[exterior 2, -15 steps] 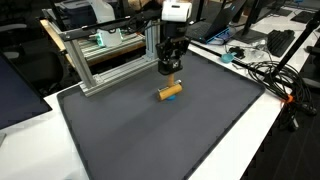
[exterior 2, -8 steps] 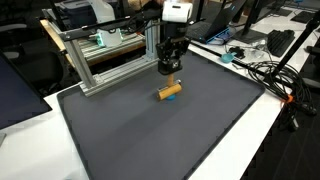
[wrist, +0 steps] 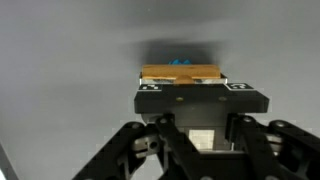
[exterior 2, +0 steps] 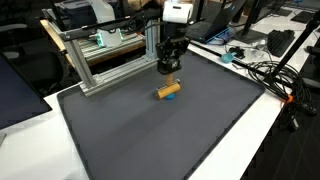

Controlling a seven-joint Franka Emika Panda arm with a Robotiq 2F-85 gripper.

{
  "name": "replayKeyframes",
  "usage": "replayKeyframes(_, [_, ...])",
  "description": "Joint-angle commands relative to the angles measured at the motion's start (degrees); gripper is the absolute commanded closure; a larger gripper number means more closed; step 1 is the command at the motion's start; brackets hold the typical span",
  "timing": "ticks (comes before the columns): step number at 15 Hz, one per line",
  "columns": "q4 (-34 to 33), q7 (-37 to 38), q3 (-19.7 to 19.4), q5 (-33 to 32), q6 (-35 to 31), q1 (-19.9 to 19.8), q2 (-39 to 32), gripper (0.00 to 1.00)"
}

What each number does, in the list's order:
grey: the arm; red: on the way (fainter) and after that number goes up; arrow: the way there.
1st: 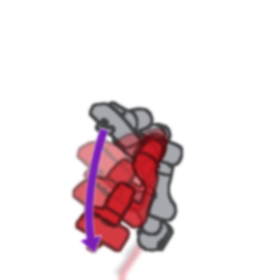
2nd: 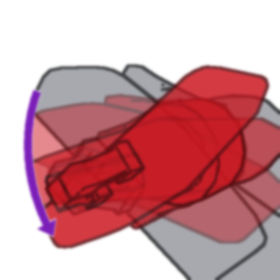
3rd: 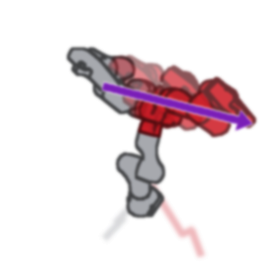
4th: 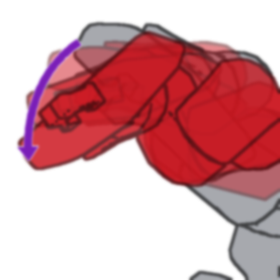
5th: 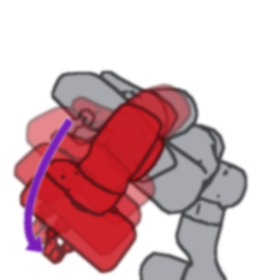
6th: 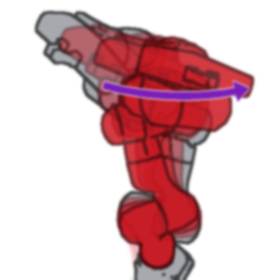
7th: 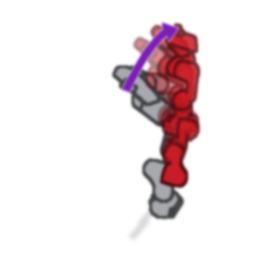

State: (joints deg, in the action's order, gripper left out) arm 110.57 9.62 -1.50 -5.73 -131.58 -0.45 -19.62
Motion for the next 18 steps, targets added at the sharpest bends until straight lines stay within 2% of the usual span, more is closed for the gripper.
replayKeyframes(1, [0.74,0.88,-1.08,-0.98,2.24,0.85,-3.70,0.78])
replayKeyframes(18, [2.12,-3.77,0.06,0.84,-1.12,-0.01,-4.10,0.78])
